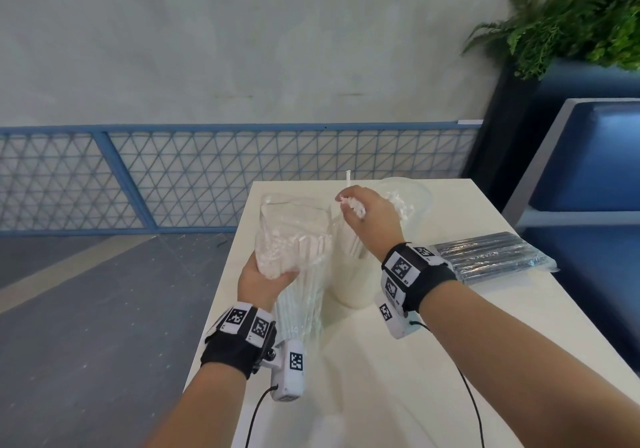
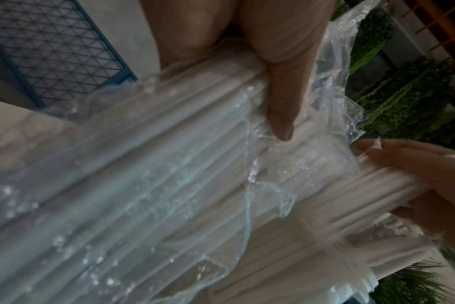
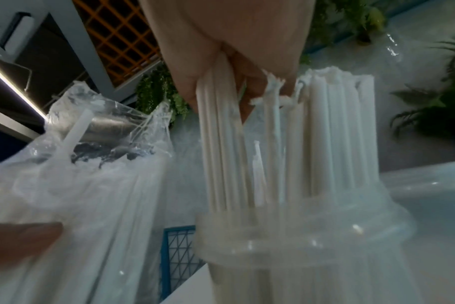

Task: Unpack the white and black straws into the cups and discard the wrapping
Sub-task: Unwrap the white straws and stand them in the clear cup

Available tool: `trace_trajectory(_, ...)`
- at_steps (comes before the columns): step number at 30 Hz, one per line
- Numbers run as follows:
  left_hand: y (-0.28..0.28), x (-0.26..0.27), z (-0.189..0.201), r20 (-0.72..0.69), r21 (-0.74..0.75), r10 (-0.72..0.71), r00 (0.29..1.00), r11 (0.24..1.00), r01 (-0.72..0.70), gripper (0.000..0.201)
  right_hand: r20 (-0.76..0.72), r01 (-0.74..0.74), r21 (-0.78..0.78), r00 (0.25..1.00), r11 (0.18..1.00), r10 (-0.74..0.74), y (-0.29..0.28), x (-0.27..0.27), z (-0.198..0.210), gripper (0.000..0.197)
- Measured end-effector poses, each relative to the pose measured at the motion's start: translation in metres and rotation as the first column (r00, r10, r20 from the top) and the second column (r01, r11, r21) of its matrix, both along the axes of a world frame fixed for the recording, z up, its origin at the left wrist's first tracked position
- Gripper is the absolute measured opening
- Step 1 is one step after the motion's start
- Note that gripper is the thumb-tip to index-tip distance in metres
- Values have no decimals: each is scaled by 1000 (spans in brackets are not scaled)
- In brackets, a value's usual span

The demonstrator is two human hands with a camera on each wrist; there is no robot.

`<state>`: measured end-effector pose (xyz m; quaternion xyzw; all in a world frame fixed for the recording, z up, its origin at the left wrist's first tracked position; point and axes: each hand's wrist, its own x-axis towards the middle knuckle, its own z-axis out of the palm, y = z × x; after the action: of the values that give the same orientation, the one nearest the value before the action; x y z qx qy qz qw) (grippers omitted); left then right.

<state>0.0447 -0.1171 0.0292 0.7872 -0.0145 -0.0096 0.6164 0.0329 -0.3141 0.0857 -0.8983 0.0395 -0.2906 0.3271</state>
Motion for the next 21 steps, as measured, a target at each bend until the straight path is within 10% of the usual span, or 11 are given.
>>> trace_trajectory(5,0,-4,0,0,-17,-11,1000,1000,11,52,-32,271,23,962,962,-270,-6,-18,-17,109)
trace_trajectory(9,2,-3,-2,-8,-16,-9,1000,1000,9,54,-81,229,158,972,961,-219,-12,-26,-43,126)
trace_trajectory(14,3,-4,-3,-9,-14,-25,1000,1000,25,54,-53,196,336,980,921,-190,-11,-12,-38,118)
trace_trajectory(21,3,-3,-4,-1,4,-24,1000,1000,24,57,-158,229,208,967,951,-198,-20,0,-23,36)
